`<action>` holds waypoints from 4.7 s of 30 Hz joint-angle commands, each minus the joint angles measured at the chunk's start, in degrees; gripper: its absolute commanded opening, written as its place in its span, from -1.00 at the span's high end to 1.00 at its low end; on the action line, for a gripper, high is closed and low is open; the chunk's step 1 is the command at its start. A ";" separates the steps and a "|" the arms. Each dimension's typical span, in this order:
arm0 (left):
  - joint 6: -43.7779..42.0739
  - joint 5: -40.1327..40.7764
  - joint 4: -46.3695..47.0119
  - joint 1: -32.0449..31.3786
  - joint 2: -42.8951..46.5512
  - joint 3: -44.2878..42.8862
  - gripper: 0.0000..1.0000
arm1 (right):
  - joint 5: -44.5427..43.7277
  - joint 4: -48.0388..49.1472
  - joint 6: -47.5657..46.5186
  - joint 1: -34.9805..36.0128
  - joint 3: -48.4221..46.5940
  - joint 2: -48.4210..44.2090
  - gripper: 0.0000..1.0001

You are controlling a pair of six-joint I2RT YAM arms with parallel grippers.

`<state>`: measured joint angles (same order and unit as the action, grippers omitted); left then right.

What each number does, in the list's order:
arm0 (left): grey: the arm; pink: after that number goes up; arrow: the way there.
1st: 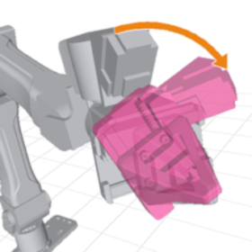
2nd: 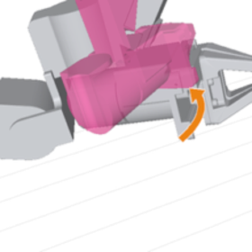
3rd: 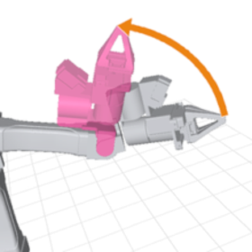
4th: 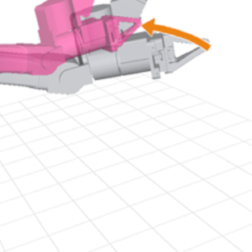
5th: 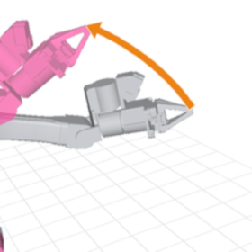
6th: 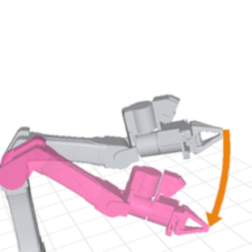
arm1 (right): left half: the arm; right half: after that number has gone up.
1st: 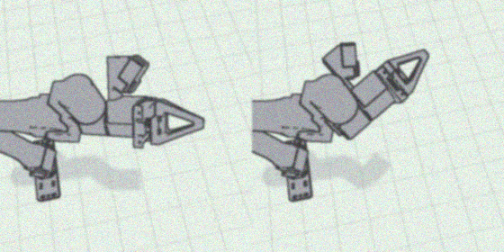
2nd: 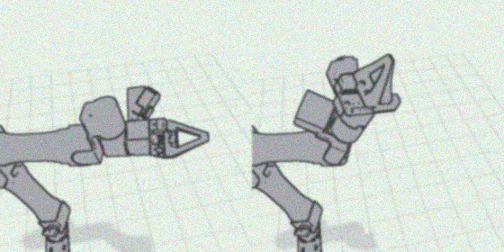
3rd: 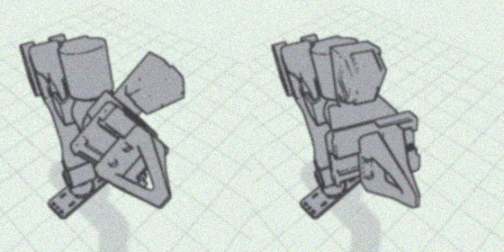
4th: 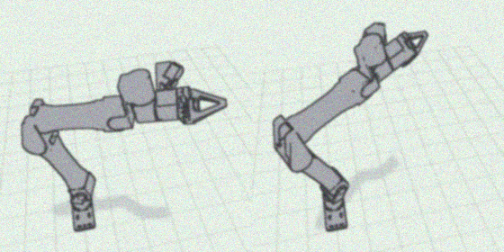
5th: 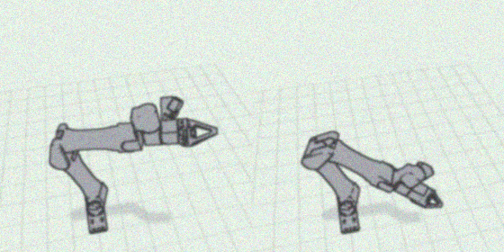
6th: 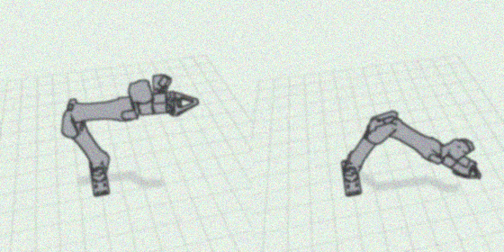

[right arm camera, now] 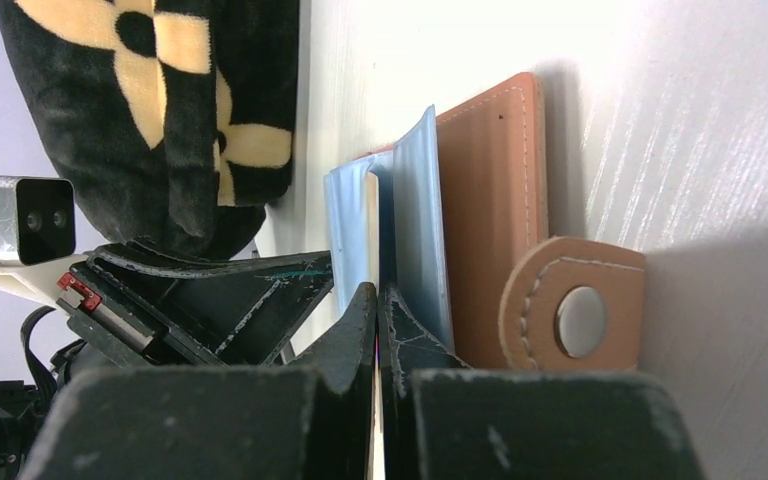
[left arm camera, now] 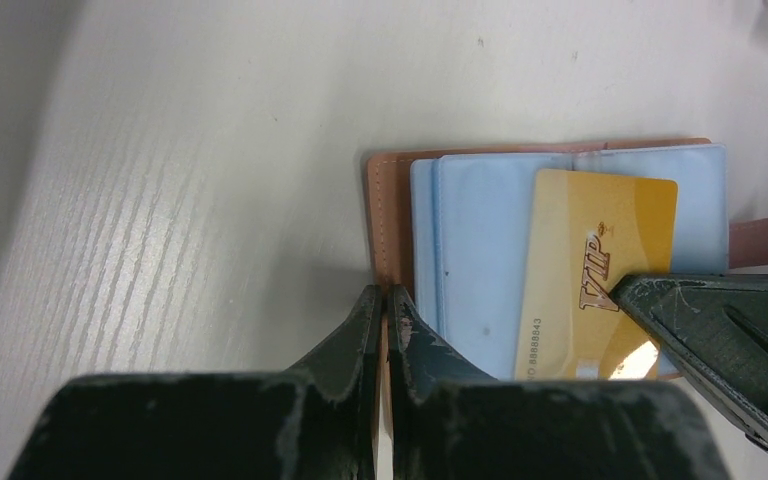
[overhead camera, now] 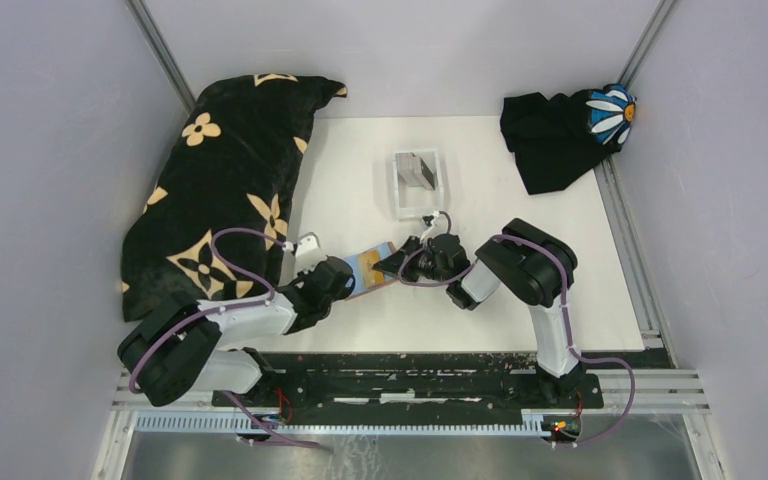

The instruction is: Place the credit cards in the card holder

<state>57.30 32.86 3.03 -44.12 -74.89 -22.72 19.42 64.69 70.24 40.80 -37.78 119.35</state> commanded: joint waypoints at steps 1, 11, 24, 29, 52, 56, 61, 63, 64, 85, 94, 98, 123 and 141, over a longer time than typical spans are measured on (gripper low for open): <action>-2.06 -3.08 -3.91 -0.07 -2.76 0.15 0.83 | 1.24 -0.42 -1.06 0.44 -1.76 0.43 0.98; -2.71 -3.45 -2.45 -0.09 -5.75 -1.70 0.83 | 1.93 -6.29 -3.39 0.81 -3.70 0.31 0.98; -3.23 -4.12 -0.95 -0.10 -7.30 -2.33 0.84 | -1.70 -23.90 -11.74 3.68 -8.27 -3.86 0.71; -3.34 -3.94 -0.54 -0.07 -7.49 -2.31 0.84 | -6.34 -34.75 -18.86 4.20 -9.46 -9.54 0.25; -3.94 -4.15 2.52 -0.08 -5.11 -1.32 0.83 | -21.51 -62.98 -38.24 4.21 -20.30 -26.12 0.04; -4.07 -4.21 2.35 -0.08 -4.33 -1.29 0.82 | -26.12 -66.50 -42.32 4.05 -27.12 -25.60 0.03; -4.95 -3.54 1.83 -0.10 -2.50 -1.26 0.78 | -31.70 -71.39 -46.57 2.52 -36.59 -22.07 0.02; -5.32 -3.42 1.81 -0.07 -1.76 -1.17 0.76 | -33.17 -72.82 -47.78 1.37 -40.30 -20.11 0.01; -5.50 -3.40 1.78 -0.10 -1.61 -1.16 0.74 | -33.86 -73.52 -48.51 0.76 -42.15 -18.92 0.00; -6.59 -3.64 2.49 -0.07 -4.06 -2.14 0.71 | -35.49 -85.80 -52.11 -11.51 -69.96 2.08 -0.22; -6.61 -3.39 2.77 -0.10 -4.75 -2.73 0.71 | -29.82 -86.04 -48.09 -13.37 -72.09 7.50 -0.22; -6.69 -3.27 2.77 -0.07 -4.86 -2.70 0.71 | -28.64 -86.11 -47.03 -13.86 -72.75 9.13 -0.22; -6.41 -4.09 4.66 -0.10 -5.16 -1.97 0.71 | -21.06 -82.70 -40.90 -16.50 -71.93 10.06 -0.14; -6.41 -4.89 4.98 -0.11 -6.52 -2.65 0.71 | -18.44 -80.15 -38.34 -17.48 -69.75 8.43 -0.17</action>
<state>52.84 29.36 10.02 -44.12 -79.94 -24.86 0.03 -19.57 30.33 23.79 -107.77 130.08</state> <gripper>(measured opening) 0.143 0.583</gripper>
